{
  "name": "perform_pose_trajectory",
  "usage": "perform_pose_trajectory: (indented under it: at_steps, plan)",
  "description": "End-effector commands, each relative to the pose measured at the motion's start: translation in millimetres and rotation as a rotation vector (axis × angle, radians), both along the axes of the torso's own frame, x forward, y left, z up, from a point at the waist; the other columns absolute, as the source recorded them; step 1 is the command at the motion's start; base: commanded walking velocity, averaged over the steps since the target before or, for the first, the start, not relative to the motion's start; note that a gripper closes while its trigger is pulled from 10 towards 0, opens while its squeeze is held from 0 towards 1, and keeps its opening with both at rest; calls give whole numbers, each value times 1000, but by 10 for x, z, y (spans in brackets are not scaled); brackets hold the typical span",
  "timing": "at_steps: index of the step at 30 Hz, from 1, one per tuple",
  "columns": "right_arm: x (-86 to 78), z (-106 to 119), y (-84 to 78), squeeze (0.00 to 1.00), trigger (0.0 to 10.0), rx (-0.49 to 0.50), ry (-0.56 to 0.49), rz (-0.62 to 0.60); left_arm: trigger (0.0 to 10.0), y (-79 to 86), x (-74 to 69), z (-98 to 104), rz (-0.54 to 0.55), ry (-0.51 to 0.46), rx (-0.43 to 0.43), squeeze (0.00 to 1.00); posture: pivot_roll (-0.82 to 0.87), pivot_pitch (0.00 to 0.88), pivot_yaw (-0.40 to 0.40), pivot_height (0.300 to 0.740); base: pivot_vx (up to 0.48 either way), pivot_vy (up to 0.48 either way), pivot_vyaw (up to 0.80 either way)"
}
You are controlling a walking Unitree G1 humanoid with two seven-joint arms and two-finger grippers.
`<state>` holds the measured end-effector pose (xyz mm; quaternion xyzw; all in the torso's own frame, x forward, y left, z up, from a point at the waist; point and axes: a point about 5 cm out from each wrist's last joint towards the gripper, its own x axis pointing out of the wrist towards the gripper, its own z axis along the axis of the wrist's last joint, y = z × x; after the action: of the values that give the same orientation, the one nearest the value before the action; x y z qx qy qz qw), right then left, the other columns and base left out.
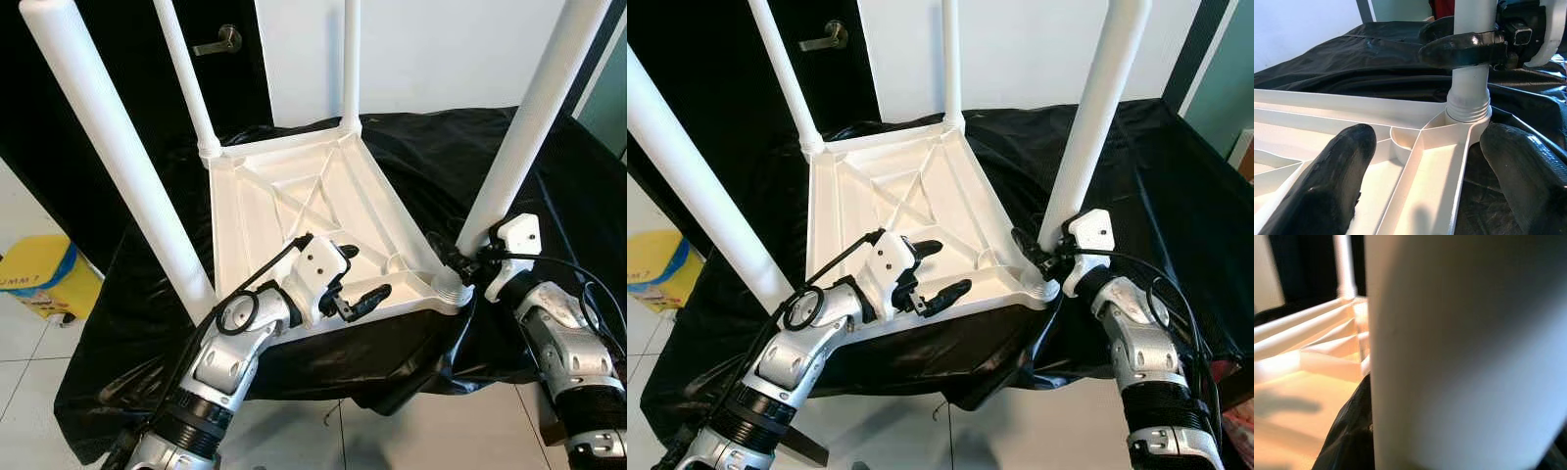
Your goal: Building children table
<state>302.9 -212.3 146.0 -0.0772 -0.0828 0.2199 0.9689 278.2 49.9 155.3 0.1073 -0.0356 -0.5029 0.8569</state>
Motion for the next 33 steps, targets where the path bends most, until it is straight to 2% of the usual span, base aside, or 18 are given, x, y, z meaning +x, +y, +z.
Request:
perform_pose_trajectory:
  at_steps: [1, 2, 6, 7, 8, 12, 18, 20, 25, 33]
  plan:
    - [-38, -131, -33, 0, 10000, -4, 48, -68, 10000, 10, 2, -45, 2, 13, 12, 0, -114, 0, 57, 740, 0, 0, 0]
    - [-39, -141, -12, 0, 10000, 9, 43, -118, 10000, 7, -1, -49, 2, 14, 12, 0, -113, 0, 53, 740, 0, 0, 0]
    - [-36, -154, 47, 0, 10000, 49, 41, -189, 10000, 5, -3, -55, 3, 14, 12, 0, -111, 0, 49, 740, 0, 0, 0]
    - [-46, -170, 124, 0, 10000, 80, 41, -229, 10000, 5, -7, -60, 4, 14, 13, 0, -104, 0, 41, 740, 0, 0, 0]
    - [-46, -170, 124, 0, 10000, 80, 41, -229, 10000, 5, -7, -60, 4, 14, 13, 0, -104, 0, 41, 740, 0, 0, 0]
    - [-88, -223, 310, 0, 10000, 127, 43, -351, 10000, 13, -15, -72, 9, 16, 15, 0, -96, 0, 32, 740, 0, 0, 0]
    - [-122, -275, 400, 0, 10000, 168, 59, -479, 10000, 24, -17, -77, 20, 14, 14, 0, -83, 0, 17, 740, 0, 0, 0]
    - [-140, -296, 477, 0, 10000, 191, 69, -531, 10000, 28, -14, -68, 30, 13, 7, 0, -82, 0, 15, 740, 0, 0, 0]
    - [-154, -291, 613, 0, 10000, 193, 73, -548, 10000, 7, -29, -75, 20, 13, 9, 0, -88, 0, 18, 740, 0, 0, 0]
    - [-174, -299, 636, 0, 10000, 185, 83, -571, 10000, 21, -18, -64, 24, 9, 9, 0, -85, 0, 14, 740, 0, 0, 0]
